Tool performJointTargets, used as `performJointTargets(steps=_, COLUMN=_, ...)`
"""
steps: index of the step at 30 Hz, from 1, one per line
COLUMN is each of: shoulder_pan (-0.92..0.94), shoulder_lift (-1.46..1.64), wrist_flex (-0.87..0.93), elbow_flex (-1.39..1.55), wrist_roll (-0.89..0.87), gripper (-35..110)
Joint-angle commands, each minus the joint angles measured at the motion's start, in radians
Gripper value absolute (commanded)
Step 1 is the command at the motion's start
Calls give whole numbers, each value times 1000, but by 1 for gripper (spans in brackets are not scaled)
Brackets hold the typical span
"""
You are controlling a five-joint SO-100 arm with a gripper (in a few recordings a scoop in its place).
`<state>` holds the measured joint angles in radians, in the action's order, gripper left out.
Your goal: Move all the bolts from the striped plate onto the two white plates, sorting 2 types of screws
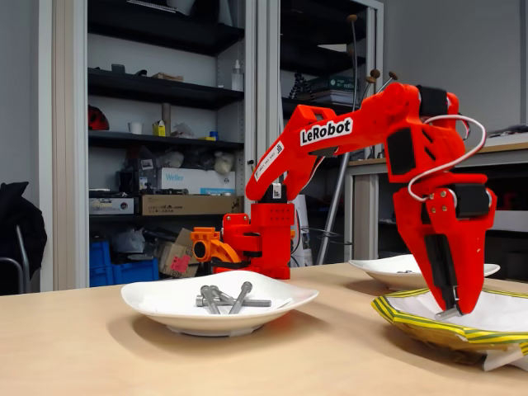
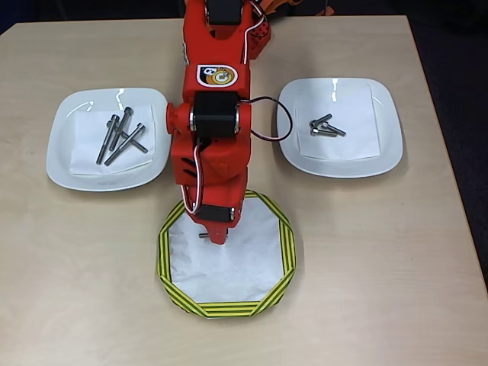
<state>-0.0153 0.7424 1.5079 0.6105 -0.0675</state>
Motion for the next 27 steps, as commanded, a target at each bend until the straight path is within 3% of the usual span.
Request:
performJointTargets(steps=1, shoulder_pan=-15, shoulder_lift=94, wrist_flex=25, elbow_flex=-28, wrist_roll=-37, gripper=0)
performJointTargets(steps=5, shoulder_pan=-21, shoulder_lift=117, wrist_flex=29, elbow_flex=-9, wrist_roll=-63, gripper=0)
performJointTargets(steps=9, shoulder_pan=-48, shoulder_lift=270, wrist_flex=48, elbow_flex=202, wrist_roll=-155, gripper=0)
performJointTargets(steps=18, shoulder_pan=-242, shoulder_lift=695, wrist_flex=178, elbow_flex=726, wrist_roll=-667, gripper=0)
performJointTargets(steps=27, shoulder_pan=-469, shoulder_lift=847, wrist_flex=94, elbow_flex=923, wrist_roll=-1081, gripper=0)
